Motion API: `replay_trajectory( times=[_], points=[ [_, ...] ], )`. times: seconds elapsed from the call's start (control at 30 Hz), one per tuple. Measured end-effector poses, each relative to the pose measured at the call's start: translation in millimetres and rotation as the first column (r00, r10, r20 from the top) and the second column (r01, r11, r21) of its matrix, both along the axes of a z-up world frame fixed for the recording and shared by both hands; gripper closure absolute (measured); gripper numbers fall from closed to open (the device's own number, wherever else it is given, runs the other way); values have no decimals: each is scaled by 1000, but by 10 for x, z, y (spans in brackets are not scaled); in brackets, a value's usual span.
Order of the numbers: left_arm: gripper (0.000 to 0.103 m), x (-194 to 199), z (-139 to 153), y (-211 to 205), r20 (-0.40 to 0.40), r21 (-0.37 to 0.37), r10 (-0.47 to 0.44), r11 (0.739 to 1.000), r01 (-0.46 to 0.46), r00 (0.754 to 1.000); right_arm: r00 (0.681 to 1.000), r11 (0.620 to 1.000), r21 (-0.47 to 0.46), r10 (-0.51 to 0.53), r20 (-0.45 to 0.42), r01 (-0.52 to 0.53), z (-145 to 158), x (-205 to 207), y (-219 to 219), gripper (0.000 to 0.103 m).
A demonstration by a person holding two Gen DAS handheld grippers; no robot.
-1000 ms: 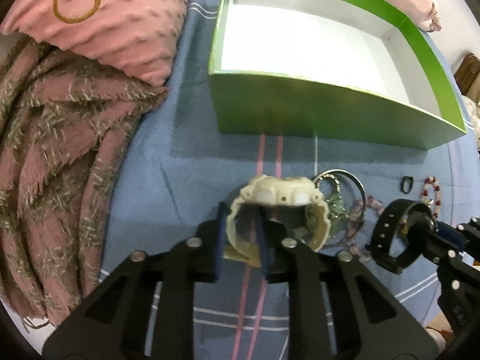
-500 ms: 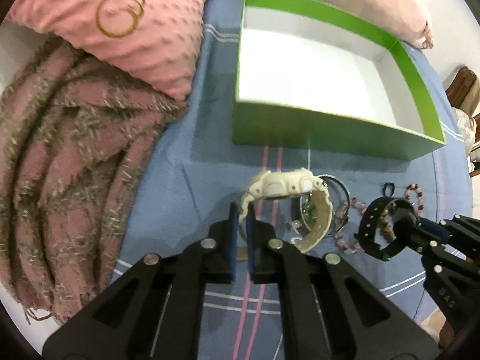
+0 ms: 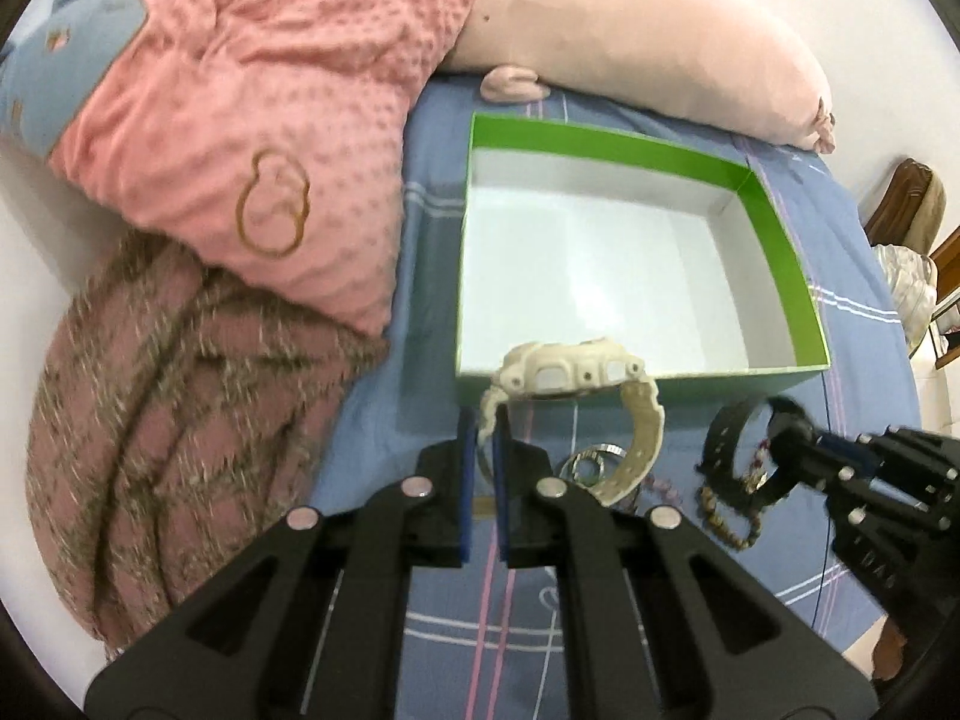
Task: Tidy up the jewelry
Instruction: 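Lift and carry both watches over the green box with both tools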
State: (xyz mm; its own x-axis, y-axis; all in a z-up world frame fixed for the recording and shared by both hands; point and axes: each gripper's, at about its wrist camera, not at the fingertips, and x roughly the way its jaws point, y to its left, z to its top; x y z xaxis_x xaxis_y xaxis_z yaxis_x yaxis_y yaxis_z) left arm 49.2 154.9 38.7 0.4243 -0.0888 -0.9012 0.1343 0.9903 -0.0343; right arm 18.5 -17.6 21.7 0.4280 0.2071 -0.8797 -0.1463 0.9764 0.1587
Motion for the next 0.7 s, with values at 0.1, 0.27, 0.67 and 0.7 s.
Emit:
replay_trajectory(
  times=[0.1,0.27,0.67,0.7],
  points=[
    [97,90,53,-87,21,17,-8,1000,8,1000,999,1000,0,-29,29,29,105,122,-118,93],
    [97,169,150,-197,43,29,-20,999,19,999,997,998,-9,-58,47,59,155,306,-220,93],
    [97,604,-5,-308,39,26,-16,1000,15,999,998,998,-35,-62,-25,61,-274,698,-175,93],
    [97,649,-49,-327,32,29,-15,999,14,999,998,997,-38,-62,-30,61,-311,716,-165,93]
  ],
)
